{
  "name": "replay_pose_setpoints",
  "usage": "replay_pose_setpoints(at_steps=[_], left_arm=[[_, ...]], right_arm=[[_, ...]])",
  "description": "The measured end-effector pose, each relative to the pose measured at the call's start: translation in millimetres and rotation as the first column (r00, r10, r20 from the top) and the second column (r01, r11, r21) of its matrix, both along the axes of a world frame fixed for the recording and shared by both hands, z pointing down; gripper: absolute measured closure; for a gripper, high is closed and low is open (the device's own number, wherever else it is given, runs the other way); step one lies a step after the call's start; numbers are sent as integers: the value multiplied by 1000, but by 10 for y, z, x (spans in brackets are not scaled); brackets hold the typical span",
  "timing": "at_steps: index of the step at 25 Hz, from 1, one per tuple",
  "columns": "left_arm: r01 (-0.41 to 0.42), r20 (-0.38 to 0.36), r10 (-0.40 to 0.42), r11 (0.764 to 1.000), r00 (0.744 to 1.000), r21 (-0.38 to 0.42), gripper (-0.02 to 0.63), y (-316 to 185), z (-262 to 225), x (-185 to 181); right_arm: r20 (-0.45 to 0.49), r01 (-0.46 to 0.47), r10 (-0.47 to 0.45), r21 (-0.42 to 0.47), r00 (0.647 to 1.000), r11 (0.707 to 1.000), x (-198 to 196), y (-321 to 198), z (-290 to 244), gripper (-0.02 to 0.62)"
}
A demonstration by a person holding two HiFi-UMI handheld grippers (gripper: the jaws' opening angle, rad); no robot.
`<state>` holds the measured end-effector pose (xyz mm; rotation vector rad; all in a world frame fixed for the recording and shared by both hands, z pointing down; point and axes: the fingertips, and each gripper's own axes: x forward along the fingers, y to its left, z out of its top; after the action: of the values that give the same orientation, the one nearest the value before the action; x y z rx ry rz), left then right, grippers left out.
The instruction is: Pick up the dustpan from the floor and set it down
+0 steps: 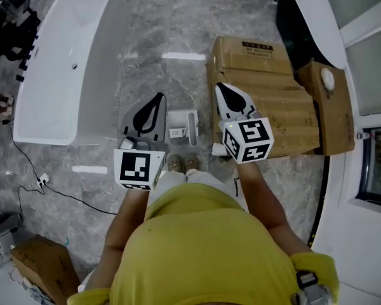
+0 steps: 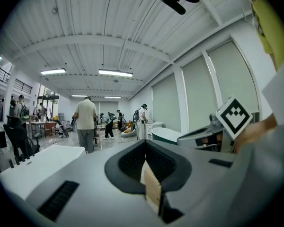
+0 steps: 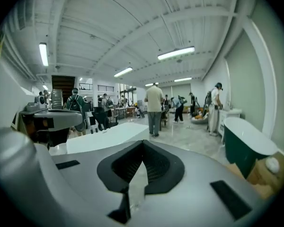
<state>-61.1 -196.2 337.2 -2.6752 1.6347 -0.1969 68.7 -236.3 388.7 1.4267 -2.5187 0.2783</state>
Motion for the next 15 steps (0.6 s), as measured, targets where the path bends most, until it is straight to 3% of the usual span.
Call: replay_pose_setpoints(at_steps=[3,8,11,15], left_arm=[[23,6,-23,999,1000,43,606,-26,-215,-45],[51,-18,-49,995,999,80,606,-24,-483,-67],[68,-5,-68,993,998,99,606,-25,-583,-96],[82,-6,-82,991,997,104,606,-35,-621,-113]], right_arm=[[-24,-23,27,167,999,986,-36,42,-500,584],[-39,-44,62,369,997,929,-71,185,-1092,584],[-52,-41,68,406,996,913,-122,227,-1214,586],[-26,-38,52,388,998,921,-136,250,-1184,586]])
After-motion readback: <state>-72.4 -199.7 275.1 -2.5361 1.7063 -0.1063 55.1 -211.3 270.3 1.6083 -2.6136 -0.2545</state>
